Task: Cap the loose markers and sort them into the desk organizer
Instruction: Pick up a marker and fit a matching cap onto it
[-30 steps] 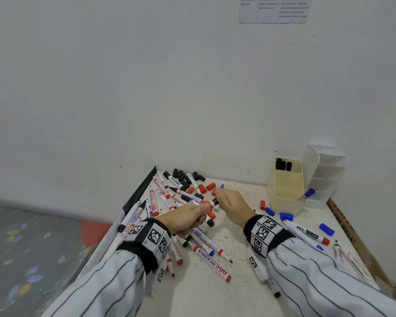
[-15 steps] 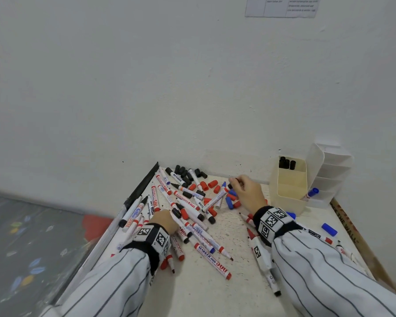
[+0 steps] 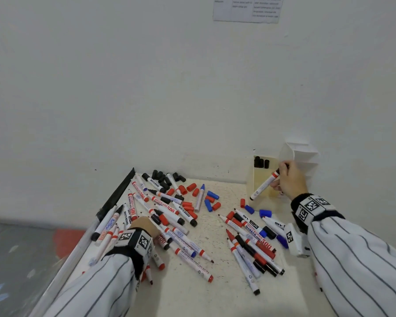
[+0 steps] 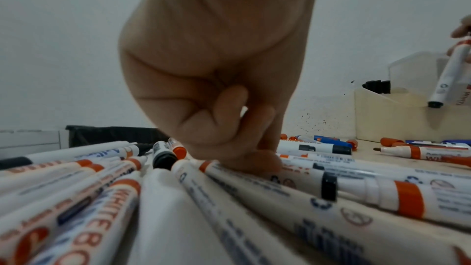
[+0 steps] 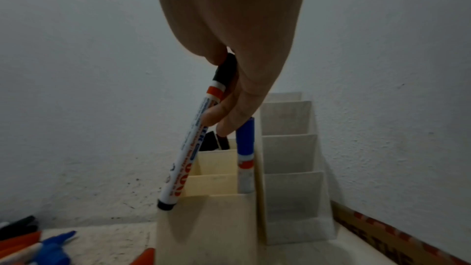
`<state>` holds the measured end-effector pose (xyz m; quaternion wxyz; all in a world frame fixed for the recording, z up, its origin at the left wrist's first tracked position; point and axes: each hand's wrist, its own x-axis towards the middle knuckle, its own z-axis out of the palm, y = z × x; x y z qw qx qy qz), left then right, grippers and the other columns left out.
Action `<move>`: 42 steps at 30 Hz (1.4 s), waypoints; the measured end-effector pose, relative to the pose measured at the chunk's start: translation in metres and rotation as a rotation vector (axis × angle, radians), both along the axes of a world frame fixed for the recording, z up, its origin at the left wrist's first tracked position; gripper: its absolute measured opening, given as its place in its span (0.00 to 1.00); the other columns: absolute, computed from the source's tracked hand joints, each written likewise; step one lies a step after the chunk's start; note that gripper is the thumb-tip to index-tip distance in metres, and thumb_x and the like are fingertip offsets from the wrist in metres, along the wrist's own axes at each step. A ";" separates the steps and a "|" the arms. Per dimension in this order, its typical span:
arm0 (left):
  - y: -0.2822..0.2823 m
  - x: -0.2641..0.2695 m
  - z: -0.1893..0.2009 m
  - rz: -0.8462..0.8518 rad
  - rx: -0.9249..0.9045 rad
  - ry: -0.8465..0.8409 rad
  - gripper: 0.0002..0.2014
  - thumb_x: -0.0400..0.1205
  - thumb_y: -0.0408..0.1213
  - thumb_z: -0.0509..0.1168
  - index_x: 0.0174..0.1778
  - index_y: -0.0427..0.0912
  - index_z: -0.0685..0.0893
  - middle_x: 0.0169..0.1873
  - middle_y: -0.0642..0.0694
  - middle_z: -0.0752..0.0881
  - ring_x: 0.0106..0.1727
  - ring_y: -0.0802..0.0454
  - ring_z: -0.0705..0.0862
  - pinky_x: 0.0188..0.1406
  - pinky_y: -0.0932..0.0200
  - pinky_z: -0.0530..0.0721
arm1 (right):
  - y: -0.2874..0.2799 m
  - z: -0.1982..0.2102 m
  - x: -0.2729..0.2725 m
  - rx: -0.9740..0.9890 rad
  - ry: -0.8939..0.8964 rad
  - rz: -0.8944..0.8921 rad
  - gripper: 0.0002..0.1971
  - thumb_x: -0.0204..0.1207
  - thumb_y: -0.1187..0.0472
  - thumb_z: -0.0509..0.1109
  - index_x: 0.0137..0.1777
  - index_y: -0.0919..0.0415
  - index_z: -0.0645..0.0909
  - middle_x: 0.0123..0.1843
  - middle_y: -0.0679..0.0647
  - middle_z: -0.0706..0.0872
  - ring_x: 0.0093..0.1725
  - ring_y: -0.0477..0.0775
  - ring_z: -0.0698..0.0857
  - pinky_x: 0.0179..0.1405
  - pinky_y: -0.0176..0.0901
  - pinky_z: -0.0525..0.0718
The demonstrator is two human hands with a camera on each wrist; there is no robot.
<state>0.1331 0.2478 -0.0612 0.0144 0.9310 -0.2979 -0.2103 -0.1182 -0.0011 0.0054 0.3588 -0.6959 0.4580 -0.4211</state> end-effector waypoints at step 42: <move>-0.075 -0.017 0.012 0.018 -0.766 0.601 0.13 0.87 0.43 0.55 0.39 0.44 0.75 0.35 0.46 0.79 0.29 0.56 0.80 0.29 0.62 0.81 | -0.072 -0.013 0.035 0.020 0.483 -0.080 0.20 0.79 0.73 0.58 0.71 0.69 0.70 0.67 0.68 0.78 0.67 0.66 0.76 0.63 0.47 0.73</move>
